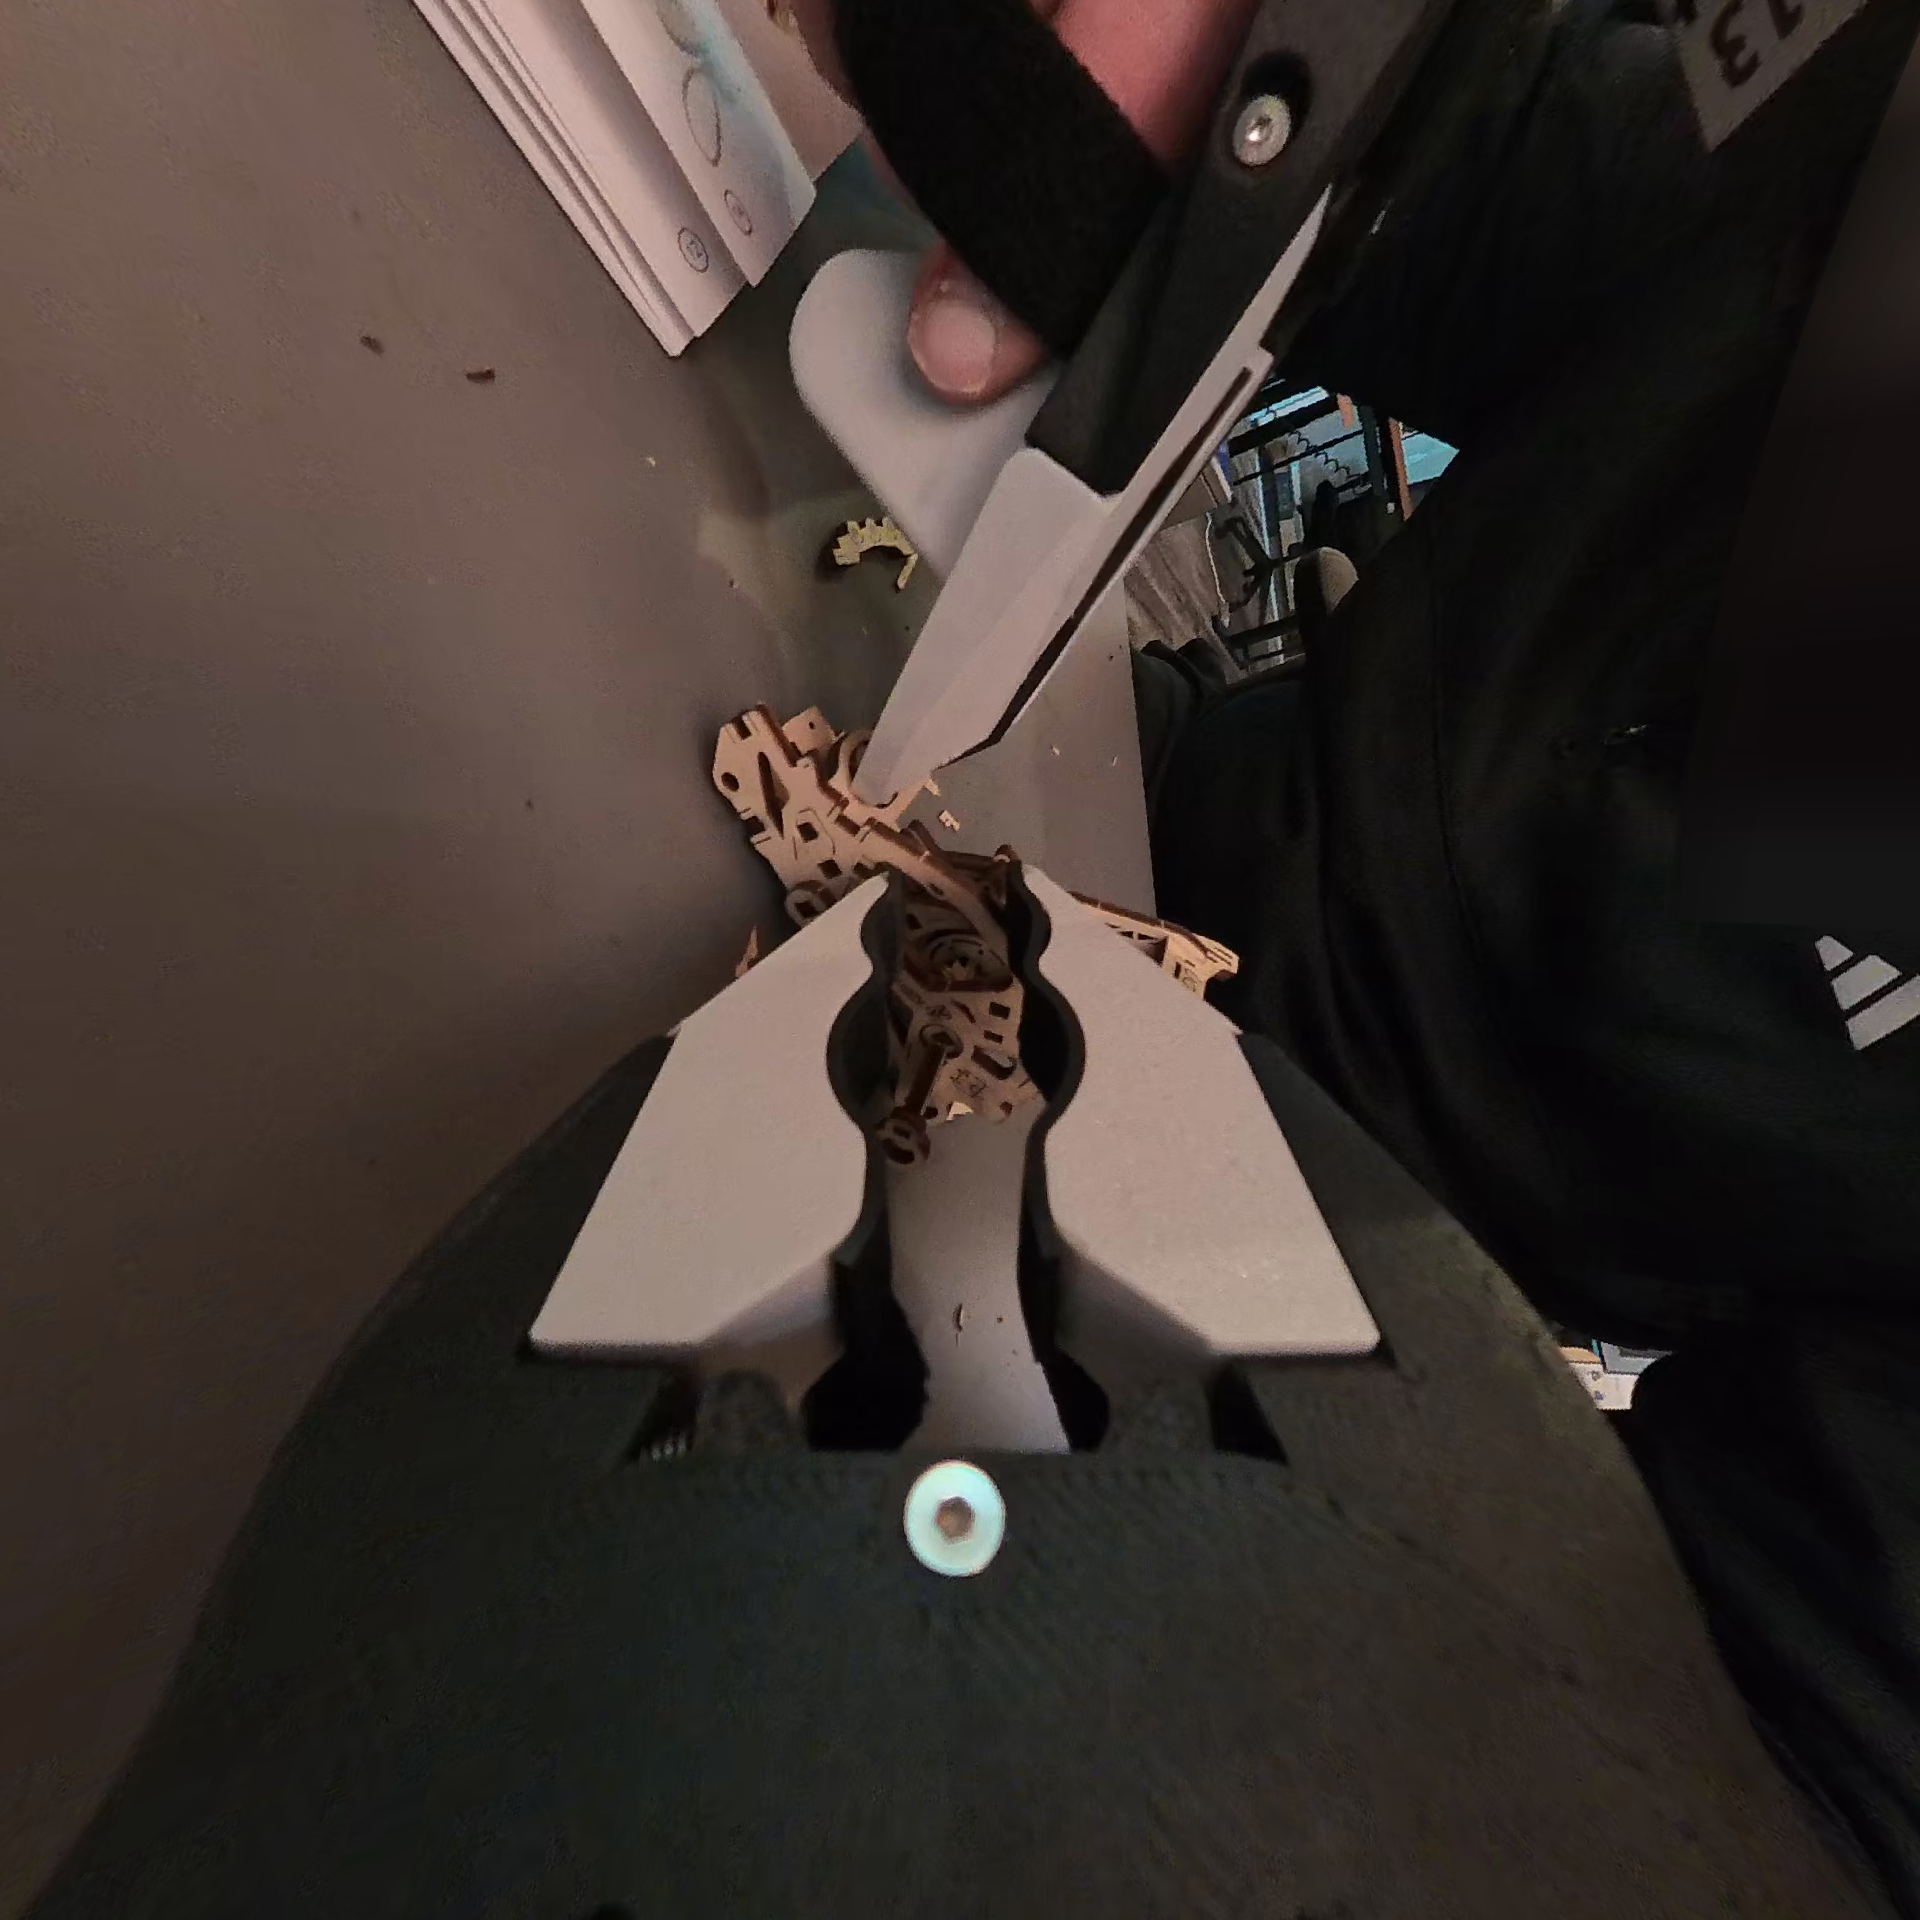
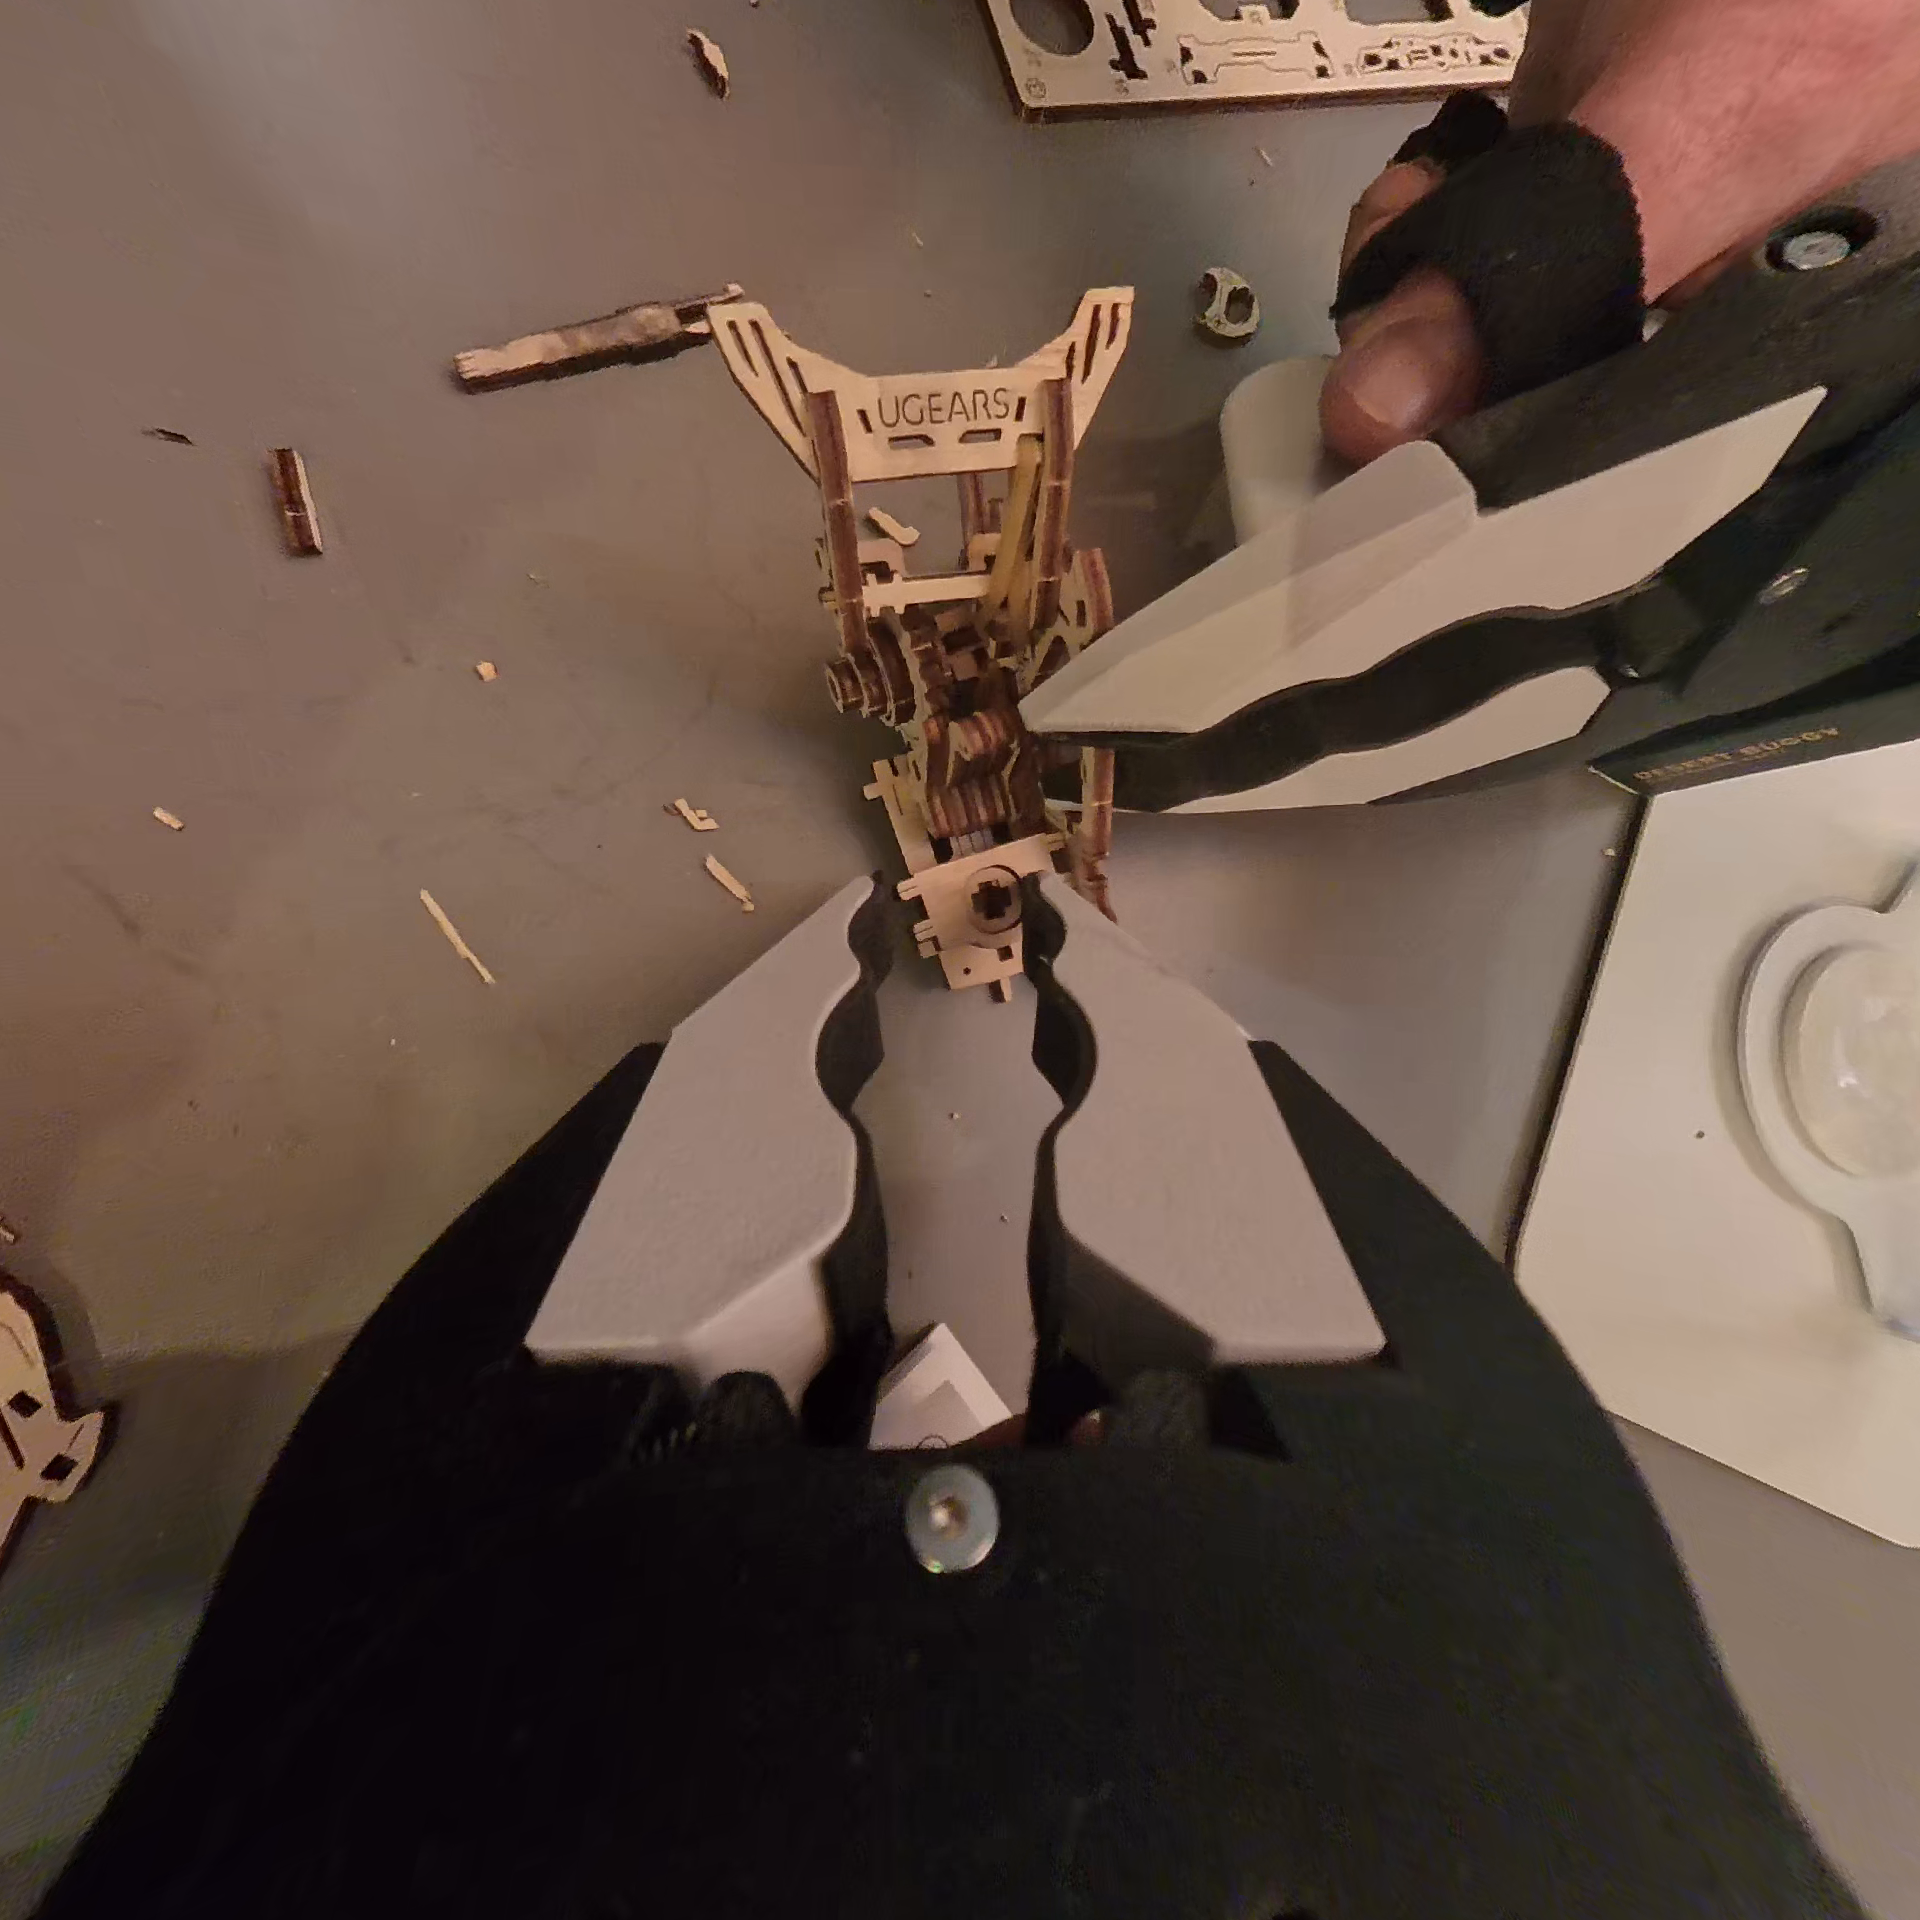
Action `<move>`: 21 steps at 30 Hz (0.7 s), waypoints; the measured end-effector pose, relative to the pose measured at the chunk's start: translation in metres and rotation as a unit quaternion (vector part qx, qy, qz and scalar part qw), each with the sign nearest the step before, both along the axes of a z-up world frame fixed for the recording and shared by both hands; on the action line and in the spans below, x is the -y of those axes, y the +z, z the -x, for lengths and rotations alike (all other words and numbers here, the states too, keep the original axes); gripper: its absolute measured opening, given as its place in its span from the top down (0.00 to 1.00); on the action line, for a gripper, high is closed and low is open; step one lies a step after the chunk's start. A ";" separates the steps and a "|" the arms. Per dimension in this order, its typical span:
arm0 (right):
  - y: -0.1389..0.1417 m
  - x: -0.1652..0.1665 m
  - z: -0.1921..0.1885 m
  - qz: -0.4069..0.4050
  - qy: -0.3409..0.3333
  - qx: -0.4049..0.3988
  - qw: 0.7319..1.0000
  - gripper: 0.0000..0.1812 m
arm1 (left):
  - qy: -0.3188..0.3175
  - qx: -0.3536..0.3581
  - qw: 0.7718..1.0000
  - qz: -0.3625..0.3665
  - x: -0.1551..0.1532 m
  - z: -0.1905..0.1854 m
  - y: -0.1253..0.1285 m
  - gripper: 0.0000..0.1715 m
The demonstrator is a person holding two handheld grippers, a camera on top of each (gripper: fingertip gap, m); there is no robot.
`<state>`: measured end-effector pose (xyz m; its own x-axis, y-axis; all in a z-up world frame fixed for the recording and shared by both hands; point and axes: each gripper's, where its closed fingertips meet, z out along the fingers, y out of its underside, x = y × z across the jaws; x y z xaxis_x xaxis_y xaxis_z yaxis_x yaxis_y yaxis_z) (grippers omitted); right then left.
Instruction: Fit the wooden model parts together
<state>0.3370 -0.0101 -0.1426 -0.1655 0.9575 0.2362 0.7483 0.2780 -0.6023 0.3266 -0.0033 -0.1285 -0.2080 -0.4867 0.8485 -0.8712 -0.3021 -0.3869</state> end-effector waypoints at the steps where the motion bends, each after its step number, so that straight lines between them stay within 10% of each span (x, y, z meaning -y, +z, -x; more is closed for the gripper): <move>1: 0.000 0.000 0.000 -0.004 0.001 0.005 1.000 0.88 | 0.001 0.001 1.000 0.001 0.000 0.000 0.000 0.91; 21: 0.000 -0.004 0.001 0.077 -0.018 0.044 0.996 0.88 | 0.017 0.012 1.000 0.020 -0.003 0.001 0.000 0.91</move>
<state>0.3364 -0.0058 -0.1425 -0.1442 0.9869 0.0725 0.8079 0.1597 -0.5673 0.3256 -0.0004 -0.1288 -0.2119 -0.4606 0.8619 -0.8506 -0.3474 -0.3948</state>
